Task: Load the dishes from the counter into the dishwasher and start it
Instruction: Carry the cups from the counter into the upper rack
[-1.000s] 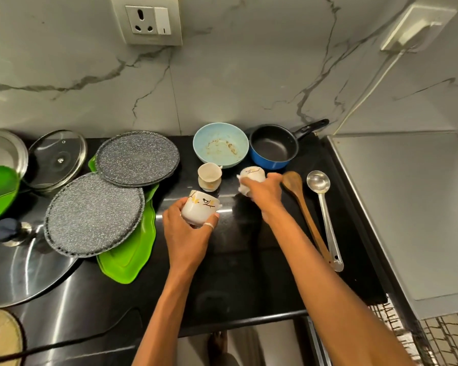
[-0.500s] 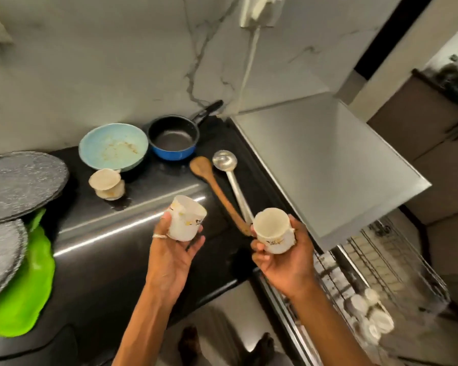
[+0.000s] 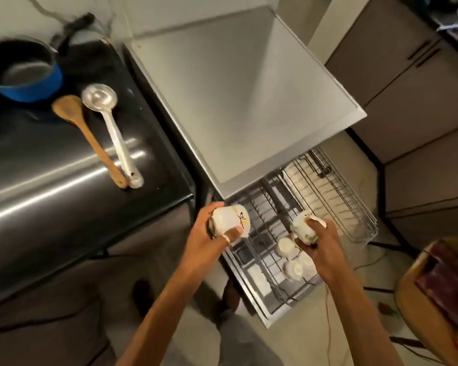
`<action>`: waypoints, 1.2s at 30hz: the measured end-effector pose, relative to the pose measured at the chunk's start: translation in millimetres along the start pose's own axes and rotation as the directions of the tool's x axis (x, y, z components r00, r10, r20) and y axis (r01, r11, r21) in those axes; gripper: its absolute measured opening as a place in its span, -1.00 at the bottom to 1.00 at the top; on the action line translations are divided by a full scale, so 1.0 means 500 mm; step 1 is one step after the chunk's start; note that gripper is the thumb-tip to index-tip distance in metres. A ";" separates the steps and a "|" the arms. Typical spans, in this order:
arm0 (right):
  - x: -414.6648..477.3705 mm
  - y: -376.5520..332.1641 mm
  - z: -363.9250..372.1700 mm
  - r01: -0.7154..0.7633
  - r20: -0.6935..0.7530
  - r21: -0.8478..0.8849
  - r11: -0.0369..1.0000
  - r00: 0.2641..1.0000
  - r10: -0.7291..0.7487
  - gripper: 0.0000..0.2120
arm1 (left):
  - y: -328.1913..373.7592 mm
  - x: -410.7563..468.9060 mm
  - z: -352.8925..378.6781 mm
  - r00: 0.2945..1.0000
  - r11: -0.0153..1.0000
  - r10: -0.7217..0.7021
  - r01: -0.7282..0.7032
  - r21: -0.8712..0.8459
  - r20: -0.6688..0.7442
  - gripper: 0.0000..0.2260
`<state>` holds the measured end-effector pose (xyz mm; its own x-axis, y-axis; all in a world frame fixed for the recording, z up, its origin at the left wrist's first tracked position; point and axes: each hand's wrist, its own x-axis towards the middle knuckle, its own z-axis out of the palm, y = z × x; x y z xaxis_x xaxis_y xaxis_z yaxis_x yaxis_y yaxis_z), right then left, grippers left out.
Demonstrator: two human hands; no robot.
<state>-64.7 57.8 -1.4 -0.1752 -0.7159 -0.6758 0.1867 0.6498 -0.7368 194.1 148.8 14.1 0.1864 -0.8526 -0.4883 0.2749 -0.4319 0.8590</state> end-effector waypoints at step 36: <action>0.427 0.121 -0.161 0.244 0.129 -0.797 0.552 0.962 -0.240 -0.31 | -0.438 0.453 0.355 0.959 0.242 -0.174 -0.180 0.953 0.225 -0.35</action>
<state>-168.6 -35.1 -191.8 -0.0889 -0.8776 -0.4711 -0.7105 0.3874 -0.5875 8.4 -1.8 -257.4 -0.0817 -0.8082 -0.5832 -0.8664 -0.2316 0.4424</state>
